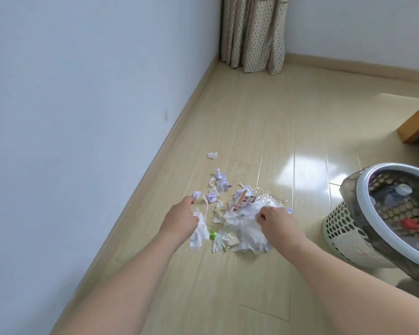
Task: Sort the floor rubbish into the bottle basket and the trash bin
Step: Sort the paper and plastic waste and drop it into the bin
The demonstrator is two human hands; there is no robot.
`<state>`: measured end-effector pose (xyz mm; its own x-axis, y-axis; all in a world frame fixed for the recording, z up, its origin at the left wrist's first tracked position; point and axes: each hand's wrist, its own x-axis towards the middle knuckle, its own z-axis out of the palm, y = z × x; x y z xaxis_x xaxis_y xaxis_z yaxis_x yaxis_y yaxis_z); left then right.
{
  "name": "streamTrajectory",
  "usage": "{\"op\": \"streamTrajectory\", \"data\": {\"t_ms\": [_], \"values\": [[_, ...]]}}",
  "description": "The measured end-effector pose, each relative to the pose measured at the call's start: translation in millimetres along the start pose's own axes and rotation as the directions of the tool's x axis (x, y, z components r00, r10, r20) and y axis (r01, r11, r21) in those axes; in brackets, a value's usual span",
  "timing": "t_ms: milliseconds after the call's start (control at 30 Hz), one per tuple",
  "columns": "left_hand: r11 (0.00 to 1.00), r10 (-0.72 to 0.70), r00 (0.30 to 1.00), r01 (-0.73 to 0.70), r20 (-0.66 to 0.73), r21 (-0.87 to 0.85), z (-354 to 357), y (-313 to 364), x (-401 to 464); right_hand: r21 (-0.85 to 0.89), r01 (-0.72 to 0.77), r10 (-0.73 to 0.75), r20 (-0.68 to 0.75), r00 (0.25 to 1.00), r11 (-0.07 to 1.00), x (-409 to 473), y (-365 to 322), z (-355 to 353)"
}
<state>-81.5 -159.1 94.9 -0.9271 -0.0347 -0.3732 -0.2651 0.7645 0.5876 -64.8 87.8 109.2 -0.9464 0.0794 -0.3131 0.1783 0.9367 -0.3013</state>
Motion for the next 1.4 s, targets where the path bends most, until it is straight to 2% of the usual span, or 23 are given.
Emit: {"op": "streamTrajectory", "data": {"t_ms": [100, 267, 433, 567, 800, 933, 1067, 1233, 1400], "values": [[0.996, 0.019, 1.0, -0.019, 0.003, 0.092, -21.6, 15.5, -18.3, -0.046, -0.014, 0.014, -0.007, 1.0, 0.999, -17.6, -5.3, -25.7], [0.996, 0.059, 0.998, -0.058, -0.01, 0.066, -47.7, 36.6, -47.2, -0.064, -0.048, 0.043, -0.08, 0.996, 0.997, -44.1, -10.8, -57.4], [0.994, 0.086, 0.996, -0.088, -0.037, -0.064, -71.4, 63.4, -73.8, 0.06, -0.03, 0.04, -0.167, 0.985, 0.998, -72.0, -16.1, -90.7], [0.971, 0.105, 0.994, -0.099, 0.017, -0.217, -88.8, 99.4, -95.2, 0.127, -0.006, 0.035, -0.225, 0.974, 0.992, -97.4, -9.5, -120.9], [0.923, 0.25, 0.964, -0.209, 0.089, -0.324, -81.8, 198.0, -148.0, 0.209, -0.066, 0.134, -0.33, 0.934, 0.976, -158.0, 54.0, -172.9], [0.909, 0.328, 0.927, -0.257, 0.182, -0.328, -41.6, 265.0, -179.9, 0.301, -0.123, 0.235, -0.372, 0.898, 0.946, -199.4, 123.5, -198.3], [0.912, 0.378, 0.875, -0.297, 0.304, -0.282, 28.8, 329.7, -206.5, 0.41, -0.226, 0.389, -0.372, 0.843, 0.883, -237.9, 215.1, -206.5], [0.891, 0.453, 0.793, -0.395, 0.407, -0.223, 136.4, 396.7, -230.6, 0.496, -0.369, 0.55, -0.289, 0.784, 0.786, -269.2, 319.3, -193.0], [0.868, 0.48, 0.703, -0.467, 0.526, -0.168, 246.7, 435.5, -246.5, 0.558, -0.466, 0.649, -0.181, 0.739, 0.686, -275.0, 402.5, -154.0]]}}
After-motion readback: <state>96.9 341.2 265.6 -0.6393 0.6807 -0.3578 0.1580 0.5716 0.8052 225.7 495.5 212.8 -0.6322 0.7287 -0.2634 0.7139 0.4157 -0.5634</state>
